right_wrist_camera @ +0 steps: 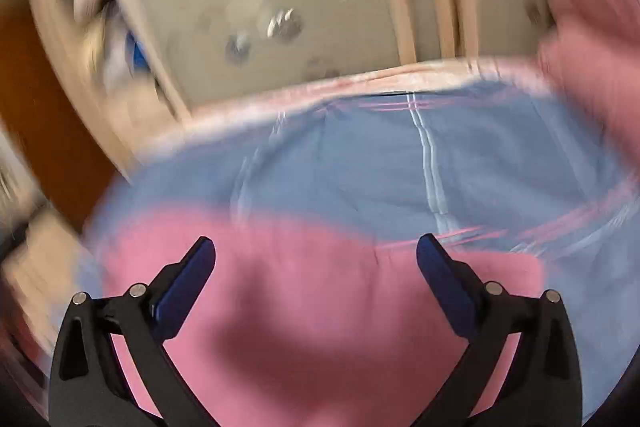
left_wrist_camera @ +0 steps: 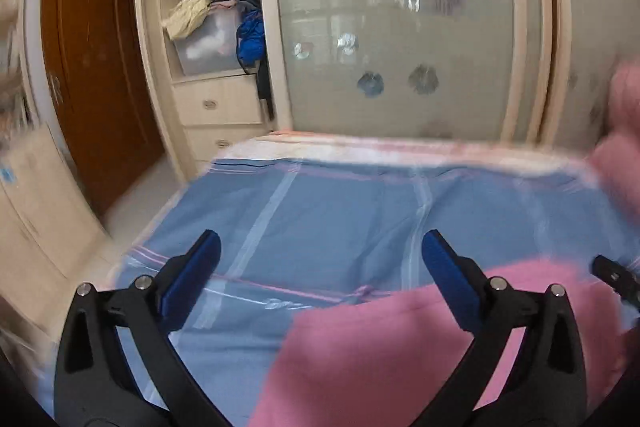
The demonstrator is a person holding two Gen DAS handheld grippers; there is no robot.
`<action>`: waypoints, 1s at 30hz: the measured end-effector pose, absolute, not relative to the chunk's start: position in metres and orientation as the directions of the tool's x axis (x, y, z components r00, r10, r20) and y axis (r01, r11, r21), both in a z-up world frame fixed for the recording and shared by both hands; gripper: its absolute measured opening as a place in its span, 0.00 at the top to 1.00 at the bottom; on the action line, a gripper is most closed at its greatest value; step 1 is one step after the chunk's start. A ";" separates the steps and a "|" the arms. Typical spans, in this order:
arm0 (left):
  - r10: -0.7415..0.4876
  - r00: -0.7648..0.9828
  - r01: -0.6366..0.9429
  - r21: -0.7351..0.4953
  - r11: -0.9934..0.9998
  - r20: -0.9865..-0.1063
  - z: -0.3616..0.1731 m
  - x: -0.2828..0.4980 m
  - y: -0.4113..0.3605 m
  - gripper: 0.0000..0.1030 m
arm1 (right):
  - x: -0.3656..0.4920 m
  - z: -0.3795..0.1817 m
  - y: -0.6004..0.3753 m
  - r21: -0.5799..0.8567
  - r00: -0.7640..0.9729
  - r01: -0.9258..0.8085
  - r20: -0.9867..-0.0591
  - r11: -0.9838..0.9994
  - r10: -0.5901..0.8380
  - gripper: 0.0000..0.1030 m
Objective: Fold large clothes
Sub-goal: 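Lay the folded jacket flat on the sheet and open both tools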
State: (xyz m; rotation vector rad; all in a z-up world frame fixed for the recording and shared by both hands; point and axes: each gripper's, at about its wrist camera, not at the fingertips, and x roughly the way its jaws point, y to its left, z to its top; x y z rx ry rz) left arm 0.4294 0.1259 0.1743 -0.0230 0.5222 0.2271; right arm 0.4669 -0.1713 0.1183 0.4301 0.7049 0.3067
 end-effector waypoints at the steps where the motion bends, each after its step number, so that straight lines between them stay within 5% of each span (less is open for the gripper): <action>1: 0.197 0.847 -0.195 0.056 0.979 -0.493 0.174 0.423 0.124 0.02 | 0.456 0.122 -0.177 0.464 0.734 -0.157 -0.536 0.872 0.417 0.01; 4: 0.150 0.833 -0.095 0.129 0.987 -0.533 0.152 0.399 0.110 0.02 | 0.414 0.130 -0.177 0.259 0.825 -0.163 -0.493 0.952 0.275 0.01; 9: 0.113 0.826 -0.025 0.164 0.986 -0.553 0.102 0.396 0.066 0.02 | 0.395 0.105 -0.149 0.146 0.850 -0.141 -0.489 0.979 0.196 0.01; 13: 0.255 0.801 -0.040 0.376 0.926 -0.542 0.041 0.437 0.012 0.02 | 0.433 0.056 -0.110 -0.071 0.821 -0.131 -0.566 0.989 0.068 0.01; 15: 0.291 0.787 -0.070 0.390 0.918 -0.544 0.021 0.458 0.020 0.02 | 0.457 0.030 -0.126 -0.009 0.785 -0.121 -0.613 0.993 0.090 0.01; 19: 0.286 0.729 -0.188 0.220 0.957 -0.622 -0.005 0.487 0.078 0.02 | 0.469 0.002 -0.158 0.066 0.775 -0.051 -0.627 0.997 0.081 0.01; 23: 0.276 0.728 -0.266 0.112 0.957 -0.627 -0.020 0.483 0.118 0.02 | 0.481 -0.026 -0.213 0.290 0.727 0.106 -0.675 0.951 0.126 0.01; 27: 0.267 0.718 -0.263 0.105 0.959 -0.643 -0.019 0.483 0.133 0.02 | 0.469 -0.008 -0.221 0.197 0.745 0.143 -0.666 0.970 0.026 0.01; 30: 0.340 0.726 -0.308 0.159 0.938 -0.598 0.006 0.465 0.148 0.02 | 0.430 0.028 -0.238 0.205 0.825 0.160 -0.565 0.966 -0.017 0.01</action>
